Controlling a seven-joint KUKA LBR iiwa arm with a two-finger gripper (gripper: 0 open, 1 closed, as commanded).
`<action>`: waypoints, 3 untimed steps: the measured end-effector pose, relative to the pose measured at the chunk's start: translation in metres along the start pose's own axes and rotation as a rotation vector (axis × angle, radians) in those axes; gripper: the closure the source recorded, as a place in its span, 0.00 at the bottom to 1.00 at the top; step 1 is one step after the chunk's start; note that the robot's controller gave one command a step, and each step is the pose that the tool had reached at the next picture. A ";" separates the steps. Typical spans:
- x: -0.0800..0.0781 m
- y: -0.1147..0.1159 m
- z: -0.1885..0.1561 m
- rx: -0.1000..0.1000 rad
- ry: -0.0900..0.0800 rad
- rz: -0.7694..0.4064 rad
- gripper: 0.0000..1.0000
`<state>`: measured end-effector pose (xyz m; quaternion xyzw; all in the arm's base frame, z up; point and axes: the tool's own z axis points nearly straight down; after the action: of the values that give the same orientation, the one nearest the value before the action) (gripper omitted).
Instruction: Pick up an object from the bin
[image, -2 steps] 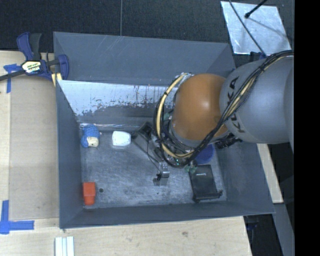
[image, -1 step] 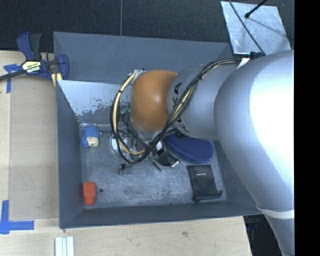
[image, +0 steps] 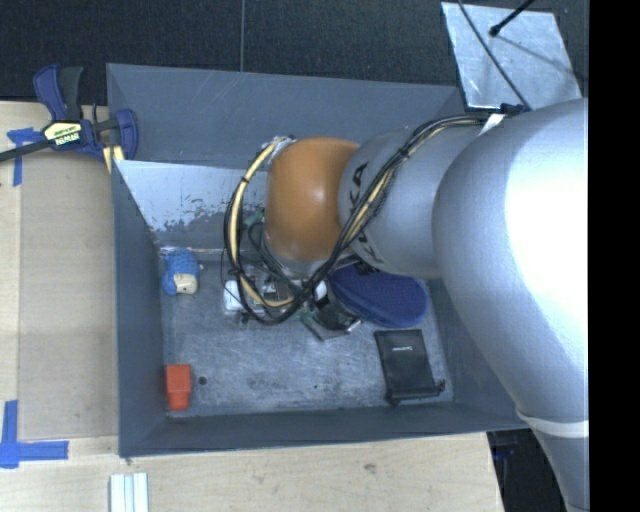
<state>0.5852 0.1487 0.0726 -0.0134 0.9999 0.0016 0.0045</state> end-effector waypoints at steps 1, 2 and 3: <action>0.003 -0.005 -0.177 0.000 -0.004 -0.003 1.00; 0.011 -0.098 -0.086 0.003 0.013 -0.481 1.00; 0.011 -0.088 -0.069 0.002 0.009 -0.217 1.00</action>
Offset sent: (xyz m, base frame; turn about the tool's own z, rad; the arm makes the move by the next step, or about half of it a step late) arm -0.0066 -0.0066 0.1708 -0.0027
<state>0.5762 0.0604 0.1413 -0.1214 0.9926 0.0002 0.0002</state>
